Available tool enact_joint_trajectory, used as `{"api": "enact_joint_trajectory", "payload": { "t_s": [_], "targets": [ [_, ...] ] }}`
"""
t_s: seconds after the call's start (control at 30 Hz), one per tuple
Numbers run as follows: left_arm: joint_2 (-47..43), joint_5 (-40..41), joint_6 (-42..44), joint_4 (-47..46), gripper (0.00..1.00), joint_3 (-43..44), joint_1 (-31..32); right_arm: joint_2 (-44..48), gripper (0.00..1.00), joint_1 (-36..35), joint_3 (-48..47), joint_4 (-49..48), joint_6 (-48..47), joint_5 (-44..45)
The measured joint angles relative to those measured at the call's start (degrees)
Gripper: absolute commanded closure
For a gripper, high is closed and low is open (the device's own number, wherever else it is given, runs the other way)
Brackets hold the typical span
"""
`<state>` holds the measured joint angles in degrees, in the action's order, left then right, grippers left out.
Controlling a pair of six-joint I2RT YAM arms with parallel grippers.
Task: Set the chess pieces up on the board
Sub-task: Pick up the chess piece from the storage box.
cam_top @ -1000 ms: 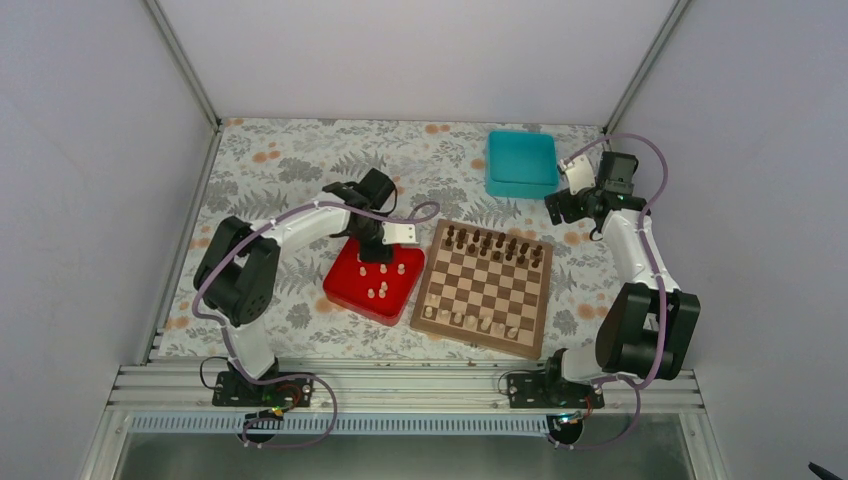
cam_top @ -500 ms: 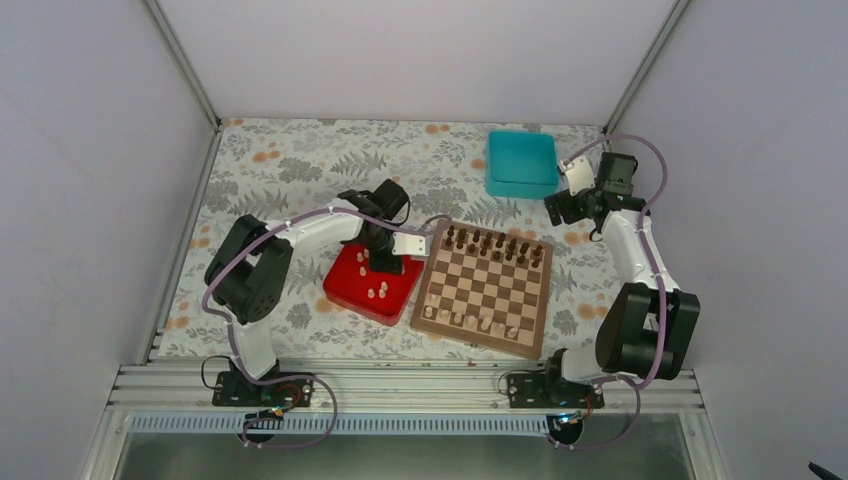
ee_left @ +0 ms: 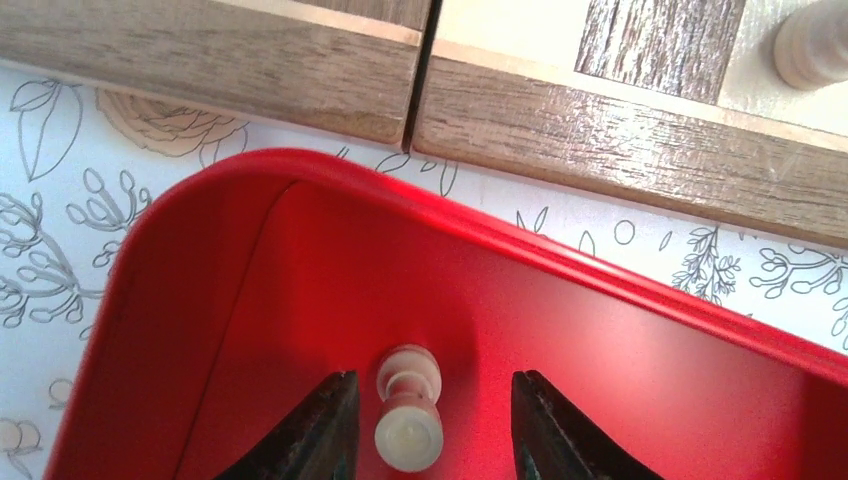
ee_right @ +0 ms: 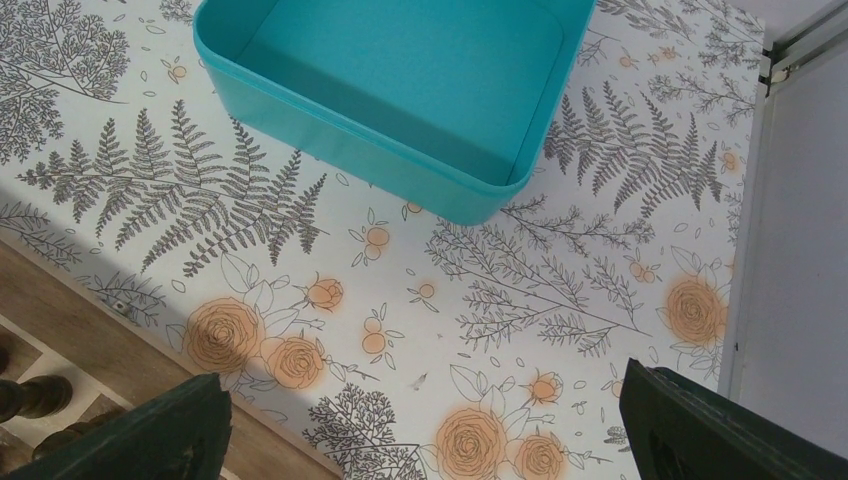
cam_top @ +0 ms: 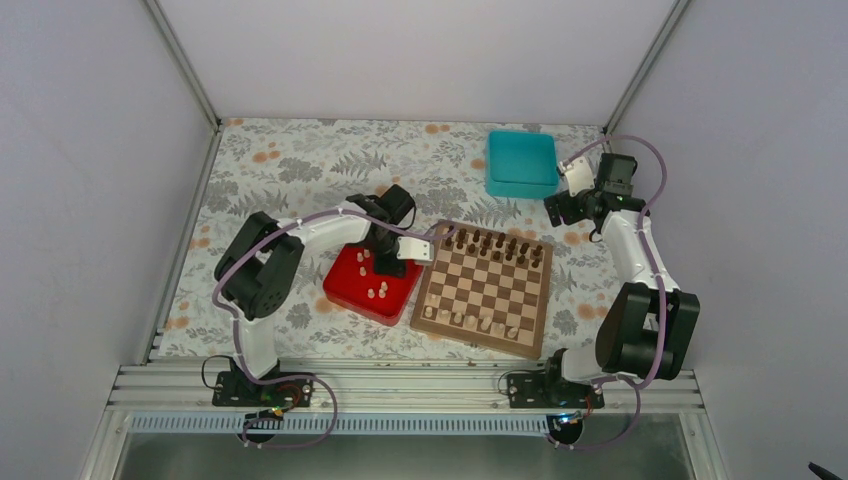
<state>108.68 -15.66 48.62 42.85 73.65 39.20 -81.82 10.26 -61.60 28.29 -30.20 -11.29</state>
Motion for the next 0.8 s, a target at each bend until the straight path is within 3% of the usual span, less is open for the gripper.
{"api": "enact_joint_trajectory", "payload": {
  "t_s": [0.1, 0.33, 0.8],
  "targets": [
    [0.81, 0.15, -0.15, -0.15, 0.68, 0.33, 0.44, 0.0, 0.0, 0.0, 0.11, -0.02, 0.0, 0.02],
    [1.84, 1.09, -0.02, 0.0, 0.92, 1.6, 0.57, 0.0, 0.0, 0.0, 0.26, -0.02, 0.0, 0.02],
    [1.33, 6.05, 0.09, 4.87, 0.93, 6.93, 1.33, 0.0, 0.0, 0.0, 0.28, -0.04, -0.04, 0.0]
  ]
}}
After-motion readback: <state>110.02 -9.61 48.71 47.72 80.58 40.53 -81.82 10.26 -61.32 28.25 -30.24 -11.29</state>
